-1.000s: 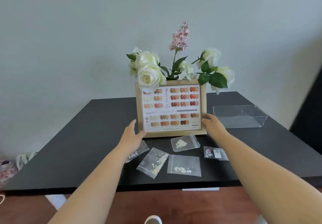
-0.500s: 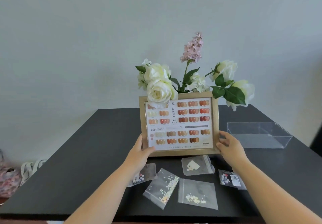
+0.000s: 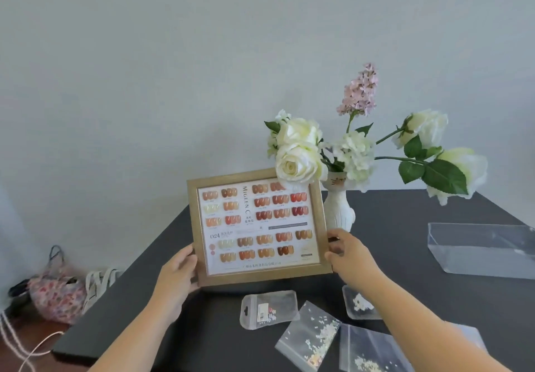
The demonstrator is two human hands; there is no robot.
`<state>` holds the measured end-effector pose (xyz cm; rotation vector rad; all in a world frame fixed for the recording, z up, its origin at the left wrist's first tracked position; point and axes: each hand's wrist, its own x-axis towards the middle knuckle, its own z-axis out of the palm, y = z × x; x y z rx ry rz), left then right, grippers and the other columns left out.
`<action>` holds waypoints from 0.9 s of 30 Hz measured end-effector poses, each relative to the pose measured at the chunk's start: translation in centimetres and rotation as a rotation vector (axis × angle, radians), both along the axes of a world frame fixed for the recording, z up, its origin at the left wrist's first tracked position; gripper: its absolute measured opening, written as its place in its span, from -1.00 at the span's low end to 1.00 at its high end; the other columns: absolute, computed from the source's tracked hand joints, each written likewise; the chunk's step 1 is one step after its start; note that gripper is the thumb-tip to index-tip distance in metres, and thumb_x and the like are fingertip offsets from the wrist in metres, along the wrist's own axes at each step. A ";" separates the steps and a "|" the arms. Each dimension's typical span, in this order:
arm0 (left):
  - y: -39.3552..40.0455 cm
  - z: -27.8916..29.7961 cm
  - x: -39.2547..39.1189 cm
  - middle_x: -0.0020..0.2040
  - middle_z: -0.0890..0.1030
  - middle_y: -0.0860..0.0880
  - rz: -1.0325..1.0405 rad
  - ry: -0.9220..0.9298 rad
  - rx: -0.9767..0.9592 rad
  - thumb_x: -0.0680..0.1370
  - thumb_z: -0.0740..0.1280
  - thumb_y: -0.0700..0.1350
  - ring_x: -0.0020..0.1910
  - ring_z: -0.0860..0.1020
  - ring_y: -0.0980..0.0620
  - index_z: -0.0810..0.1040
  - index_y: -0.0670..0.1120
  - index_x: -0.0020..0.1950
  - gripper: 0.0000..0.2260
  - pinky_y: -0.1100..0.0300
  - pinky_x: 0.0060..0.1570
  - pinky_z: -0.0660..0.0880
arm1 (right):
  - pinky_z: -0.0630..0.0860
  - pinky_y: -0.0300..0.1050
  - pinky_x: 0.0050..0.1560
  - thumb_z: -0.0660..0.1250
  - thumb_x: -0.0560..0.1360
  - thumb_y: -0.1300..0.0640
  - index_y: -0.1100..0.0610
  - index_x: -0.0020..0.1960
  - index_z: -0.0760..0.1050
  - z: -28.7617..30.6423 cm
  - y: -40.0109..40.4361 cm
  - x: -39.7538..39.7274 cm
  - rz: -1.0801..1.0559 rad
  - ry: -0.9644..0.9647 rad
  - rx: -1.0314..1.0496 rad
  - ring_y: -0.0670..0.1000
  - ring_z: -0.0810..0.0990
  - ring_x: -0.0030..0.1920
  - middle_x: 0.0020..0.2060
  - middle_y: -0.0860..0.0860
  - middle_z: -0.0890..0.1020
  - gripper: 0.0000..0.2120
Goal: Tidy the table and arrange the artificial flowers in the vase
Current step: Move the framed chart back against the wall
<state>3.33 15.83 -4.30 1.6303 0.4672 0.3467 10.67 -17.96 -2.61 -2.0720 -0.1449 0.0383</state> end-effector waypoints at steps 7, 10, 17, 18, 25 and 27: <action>6.2 -0.4 -0.4 0.02 0.62 0.23 0.122 0.010 -0.102 0.66 0.20 -0.09 0.04 0.56 0.04 0.54 0.21 0.24 -0.74 -0.11 0.00 0.54 | 0.62 -0.03 0.03 0.29 0.54 0.28 -0.08 0.22 0.40 -0.2 6.7 2.5 0.106 0.067 0.072 -0.03 0.58 0.04 0.01 -0.11 0.59 -0.65; 7.9 -0.2 0.1 -0.01 0.58 0.27 0.158 0.002 -0.104 0.65 0.21 -0.07 0.08 0.51 0.00 0.54 0.24 0.19 -0.76 -0.06 -0.09 0.57 | 0.60 0.07 0.09 0.30 0.53 0.29 -0.05 0.23 0.41 0.1 9.2 4.3 0.117 0.095 0.086 0.02 0.57 0.09 0.04 -0.07 0.59 -0.64; 11.2 0.8 4.7 0.24 0.52 0.10 0.189 0.030 -0.013 0.64 0.23 -0.05 0.35 0.44 -0.18 0.42 0.14 0.44 -0.65 -0.10 -0.05 0.59 | 0.58 0.10 0.12 0.28 0.52 0.34 0.01 0.26 0.44 1.1 14.2 10.3 0.085 0.095 0.164 0.05 0.60 0.06 0.04 -0.02 0.60 -0.62; 11.6 1.0 5.8 0.29 0.50 0.07 0.176 0.039 -0.005 0.64 0.23 -0.05 0.37 0.42 -0.19 0.41 0.15 0.44 -0.64 -0.03 -0.12 0.61 | 0.58 0.11 0.13 0.28 0.52 0.33 0.01 0.26 0.44 1.2 14.8 11.2 0.072 0.088 0.172 0.05 0.60 0.05 0.04 -0.03 0.60 -0.63; 13.2 3.3 14.7 0.38 0.48 0.02 0.094 0.059 0.035 0.64 0.24 -0.05 0.37 0.42 -0.19 0.41 0.15 0.43 -0.65 -0.22 0.09 0.52 | 0.56 0.13 0.15 0.31 0.53 0.31 0.05 0.30 0.44 1.1 16.7 16.9 -0.051 0.057 0.227 0.07 0.58 0.08 0.09 0.02 0.59 -0.62; 13.5 3.5 17.1 0.37 0.50 0.02 0.076 0.053 0.037 0.64 0.23 -0.05 0.37 0.43 -0.19 0.40 0.14 0.44 -0.64 -0.26 0.16 0.47 | 0.55 0.15 0.17 0.31 0.54 0.30 0.06 0.31 0.44 0.9 16.8 18.4 -0.081 0.057 0.239 0.08 0.58 0.09 0.10 0.03 0.59 -0.63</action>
